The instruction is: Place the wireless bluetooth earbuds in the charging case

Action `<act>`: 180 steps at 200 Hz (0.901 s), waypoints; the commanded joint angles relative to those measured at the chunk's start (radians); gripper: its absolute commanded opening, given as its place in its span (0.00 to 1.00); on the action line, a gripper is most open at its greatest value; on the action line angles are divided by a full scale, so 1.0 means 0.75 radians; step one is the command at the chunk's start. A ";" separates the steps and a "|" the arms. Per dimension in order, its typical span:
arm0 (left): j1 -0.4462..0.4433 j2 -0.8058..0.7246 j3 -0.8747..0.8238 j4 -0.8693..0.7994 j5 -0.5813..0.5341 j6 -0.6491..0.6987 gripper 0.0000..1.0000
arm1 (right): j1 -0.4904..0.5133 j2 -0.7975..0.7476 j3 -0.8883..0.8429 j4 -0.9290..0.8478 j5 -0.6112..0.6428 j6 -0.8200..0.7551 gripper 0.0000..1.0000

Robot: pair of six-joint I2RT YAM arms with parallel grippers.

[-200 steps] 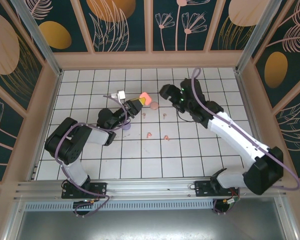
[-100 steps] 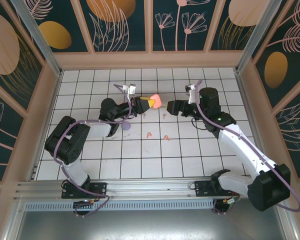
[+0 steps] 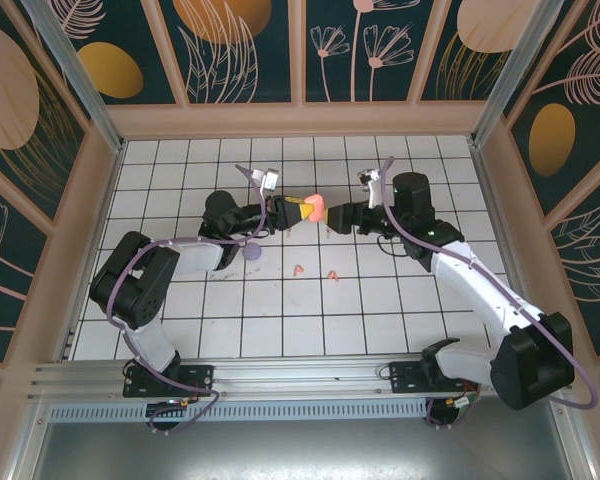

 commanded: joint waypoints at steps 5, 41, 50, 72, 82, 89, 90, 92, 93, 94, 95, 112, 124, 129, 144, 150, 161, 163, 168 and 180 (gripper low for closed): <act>-0.009 -0.026 0.037 0.004 0.030 0.031 0.00 | 0.016 0.044 0.060 0.081 -0.031 -0.011 0.81; -0.009 -0.041 0.041 -0.016 0.034 0.042 0.00 | 0.024 0.089 0.075 0.099 0.001 -0.002 0.80; -0.009 -0.048 0.040 -0.021 0.034 0.046 0.00 | 0.022 0.098 0.075 0.102 0.015 0.001 0.79; -0.009 -0.061 0.035 -0.031 0.038 0.051 0.00 | 0.015 0.118 0.066 0.103 0.058 0.003 0.78; -0.011 -0.061 0.032 -0.031 0.041 0.052 0.00 | 0.007 0.125 0.058 0.103 0.086 0.007 0.78; -0.011 -0.061 0.031 -0.031 0.041 0.051 0.00 | 0.000 0.131 0.050 0.106 0.106 0.013 0.77; -0.011 -0.061 0.030 -0.031 0.041 0.051 0.00 | 0.000 0.132 0.049 0.106 0.108 0.014 0.77; -0.011 -0.061 0.029 -0.031 0.042 0.052 0.00 | -0.005 0.134 0.045 0.107 0.113 0.016 0.77; -0.011 -0.061 0.028 -0.031 0.040 0.051 0.00 | -0.008 0.135 0.045 0.109 0.114 0.017 0.77; -0.011 -0.061 0.028 -0.031 0.040 0.051 0.00 | -0.009 0.136 0.044 0.109 0.114 0.018 0.77; -0.011 -0.061 0.027 -0.031 0.040 0.051 0.00 | -0.012 0.136 0.042 0.110 0.115 0.019 0.77; -0.013 -0.113 0.019 -0.025 0.039 0.051 0.00 | -0.041 0.154 0.011 0.128 0.140 0.043 0.75; -0.015 -0.127 0.015 -0.025 0.037 0.051 0.00 | -0.063 0.165 -0.008 0.147 0.147 0.065 0.74; -0.015 -0.132 0.014 -0.025 0.037 0.052 0.00 | -0.072 0.165 -0.018 0.156 0.147 0.074 0.73; -0.015 -0.145 0.005 -0.024 0.031 0.056 0.00 | -0.091 0.160 -0.037 0.159 0.148 0.090 0.72; -0.015 -0.149 0.004 -0.024 0.028 0.058 0.00 | -0.096 0.151 -0.040 0.157 0.139 0.095 0.72; -0.015 -0.152 -0.003 -0.025 0.025 0.059 0.00 | -0.100 0.121 -0.042 0.144 0.118 0.099 0.72; -0.015 -0.153 -0.003 -0.025 0.024 0.058 0.00 | -0.101 0.114 -0.044 0.141 0.114 0.099 0.72; -0.015 -0.153 -0.007 -0.025 0.024 0.060 0.00 | -0.099 0.094 -0.049 0.137 0.104 0.099 0.72; -0.016 -0.155 -0.011 -0.021 0.024 0.059 0.00 | -0.100 0.044 -0.061 0.120 0.078 0.096 0.72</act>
